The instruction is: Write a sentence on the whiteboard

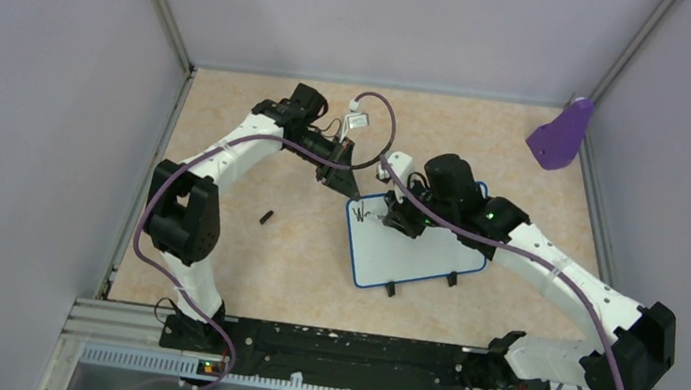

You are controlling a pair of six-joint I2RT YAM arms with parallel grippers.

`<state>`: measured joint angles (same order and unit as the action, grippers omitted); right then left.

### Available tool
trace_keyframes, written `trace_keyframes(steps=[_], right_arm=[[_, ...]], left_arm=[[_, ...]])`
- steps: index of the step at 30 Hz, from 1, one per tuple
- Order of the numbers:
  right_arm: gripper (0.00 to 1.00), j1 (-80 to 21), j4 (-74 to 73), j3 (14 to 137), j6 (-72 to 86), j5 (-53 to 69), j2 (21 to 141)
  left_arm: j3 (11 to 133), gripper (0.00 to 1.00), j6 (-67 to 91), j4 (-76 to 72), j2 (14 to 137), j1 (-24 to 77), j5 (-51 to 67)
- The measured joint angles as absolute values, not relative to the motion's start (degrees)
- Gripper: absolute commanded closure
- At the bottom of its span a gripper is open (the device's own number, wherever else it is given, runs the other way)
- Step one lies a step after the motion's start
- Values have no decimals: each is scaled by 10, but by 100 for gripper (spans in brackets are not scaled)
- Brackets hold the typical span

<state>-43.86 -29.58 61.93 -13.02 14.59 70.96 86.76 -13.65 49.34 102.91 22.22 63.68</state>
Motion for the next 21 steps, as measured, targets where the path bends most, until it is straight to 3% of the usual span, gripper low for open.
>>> trace_keyframes(steps=[21], right_arm=[[100,-439,-310,615,-138,135,704]], left_arm=[[868,100,-136,493,1029,222,637]])
